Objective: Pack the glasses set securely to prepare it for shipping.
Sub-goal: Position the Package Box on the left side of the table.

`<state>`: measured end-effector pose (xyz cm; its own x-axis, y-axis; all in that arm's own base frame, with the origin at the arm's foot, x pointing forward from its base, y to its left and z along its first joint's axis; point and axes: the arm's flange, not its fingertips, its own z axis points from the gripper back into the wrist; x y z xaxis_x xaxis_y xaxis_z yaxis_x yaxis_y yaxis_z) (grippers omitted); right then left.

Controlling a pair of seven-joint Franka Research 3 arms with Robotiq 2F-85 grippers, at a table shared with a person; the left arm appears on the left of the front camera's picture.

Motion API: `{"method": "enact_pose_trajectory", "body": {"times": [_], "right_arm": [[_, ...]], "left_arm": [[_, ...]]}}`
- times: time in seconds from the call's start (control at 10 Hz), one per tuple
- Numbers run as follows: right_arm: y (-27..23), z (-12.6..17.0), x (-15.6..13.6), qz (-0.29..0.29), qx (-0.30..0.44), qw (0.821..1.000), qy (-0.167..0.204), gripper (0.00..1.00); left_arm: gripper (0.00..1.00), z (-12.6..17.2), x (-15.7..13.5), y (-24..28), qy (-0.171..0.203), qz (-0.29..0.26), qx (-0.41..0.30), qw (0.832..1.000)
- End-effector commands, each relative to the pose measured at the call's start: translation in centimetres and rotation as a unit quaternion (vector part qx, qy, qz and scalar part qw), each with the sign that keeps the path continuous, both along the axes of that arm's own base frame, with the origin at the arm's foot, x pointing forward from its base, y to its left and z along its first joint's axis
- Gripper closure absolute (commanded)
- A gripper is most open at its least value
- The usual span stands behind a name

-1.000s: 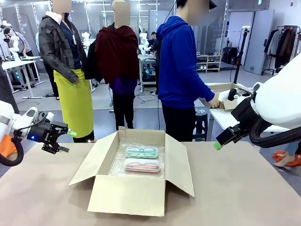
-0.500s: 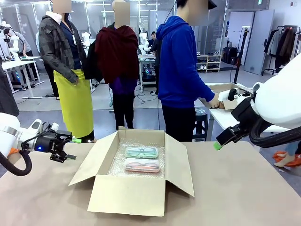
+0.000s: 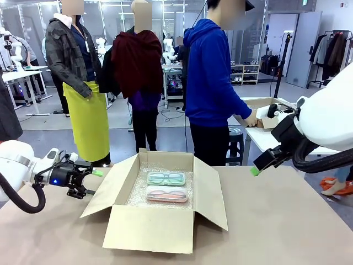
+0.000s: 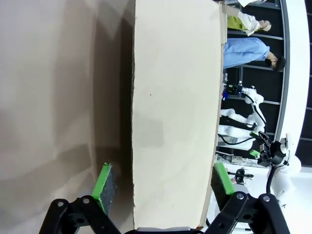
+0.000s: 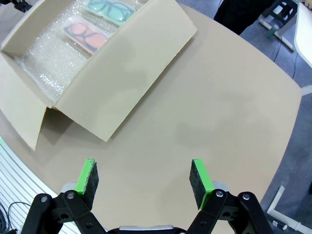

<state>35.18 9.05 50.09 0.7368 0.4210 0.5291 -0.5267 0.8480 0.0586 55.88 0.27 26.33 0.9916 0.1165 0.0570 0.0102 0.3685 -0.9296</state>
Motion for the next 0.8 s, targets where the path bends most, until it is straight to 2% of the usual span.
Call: {"method": "enact_pose_trajectory", "body": {"times": [0.0,0.2,0.3,0.4,0.5,0.6,0.7], "right_arm": [[0.2,0.0,-0.3,-0.009,-0.001,1.0,0.004,0.06],[0.2,0.0,-0.3,-0.009,-0.001,1.0,0.004,0.06],[0.2,0.0,-0.3,-0.009,-0.001,1.0,0.004,0.06],[0.2,0.0,-0.3,-0.009,-0.001,1.0,0.004,0.06],[0.2,0.0,-0.3,-0.009,-0.001,1.0,0.004,0.06],[0.2,0.0,-0.3,-0.009,-0.001,1.0,0.004,0.06],[0.2,0.0,-0.3,-0.009,-0.001,1.0,0.004,0.06]], "left_arm": [[0.0,-0.5,-0.5,-0.6,-0.004,-0.015,-0.027,1.0],[0.0,-0.7,-0.6,-0.6,0.036,-0.027,-0.064,0.997],[0.18,-0.8,-0.5,-0.3,0.034,-0.024,-0.073,0.996],[0.6,-0.9,-0.5,0.0,0.03,-0.029,-0.088,0.995],[0.77,-0.9,-0.5,0.4,0.031,-0.031,-0.103,0.994],[1.0,-0.9,-0.5,0.7,0.033,-0.03,-0.11,0.993],[1.0,-0.7,-0.5,0.9,0.027,-0.036,-0.122,0.991]]}}
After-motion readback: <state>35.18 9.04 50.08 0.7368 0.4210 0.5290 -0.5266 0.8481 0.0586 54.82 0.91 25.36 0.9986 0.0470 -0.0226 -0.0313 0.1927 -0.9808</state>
